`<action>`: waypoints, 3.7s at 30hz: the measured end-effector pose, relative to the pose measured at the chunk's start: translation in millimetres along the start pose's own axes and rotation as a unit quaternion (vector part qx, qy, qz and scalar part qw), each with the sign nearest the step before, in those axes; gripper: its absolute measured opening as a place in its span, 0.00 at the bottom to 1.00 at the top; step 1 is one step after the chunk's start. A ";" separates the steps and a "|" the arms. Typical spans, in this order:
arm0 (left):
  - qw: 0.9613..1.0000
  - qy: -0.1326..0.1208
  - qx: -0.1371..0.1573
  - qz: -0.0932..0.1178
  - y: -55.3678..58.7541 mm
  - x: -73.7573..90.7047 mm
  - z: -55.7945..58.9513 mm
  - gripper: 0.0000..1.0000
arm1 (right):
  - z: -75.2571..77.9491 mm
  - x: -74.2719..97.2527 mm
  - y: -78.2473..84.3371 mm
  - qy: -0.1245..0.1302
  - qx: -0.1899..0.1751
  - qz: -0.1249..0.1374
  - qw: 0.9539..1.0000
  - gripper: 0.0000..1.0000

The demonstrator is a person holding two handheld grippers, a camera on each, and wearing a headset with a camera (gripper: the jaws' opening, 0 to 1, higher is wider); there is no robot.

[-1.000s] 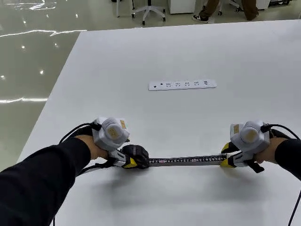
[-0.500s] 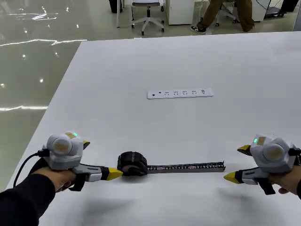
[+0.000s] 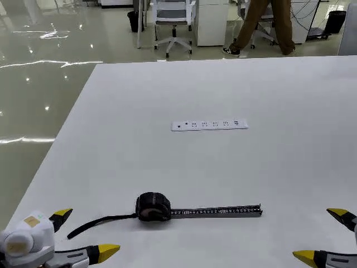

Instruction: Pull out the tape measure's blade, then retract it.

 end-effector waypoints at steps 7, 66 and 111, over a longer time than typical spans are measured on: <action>1.000 -0.008 0.012 -0.007 1.7 14.7 1.9 1.00 | -3.9 22.0 5.5 0.019 -0.002 0.000 1.000 0.90; 1.000 -0.018 -0.012 0.001 -8.0 22.7 15.6 1.00 | -1.8 40.6 4.5 -0.002 0.005 0.022 1.000 1.00; 1.000 -0.010 0.008 0.000 -20.4 -21.1 40.9 1.00 | 7.3 23.3 -15.6 -0.036 0.049 0.015 0.998 1.00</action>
Point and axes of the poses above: the centre of the closed fingertips' face, and the gripper's own axes: x roughly backward along the fingers, z roughly to its right, y roughly out of its underside, the point moved 1 cm from there along x, roughly backward along the fingers, and after that the axes turned 6 degrees about z, right-handed, at the moved point
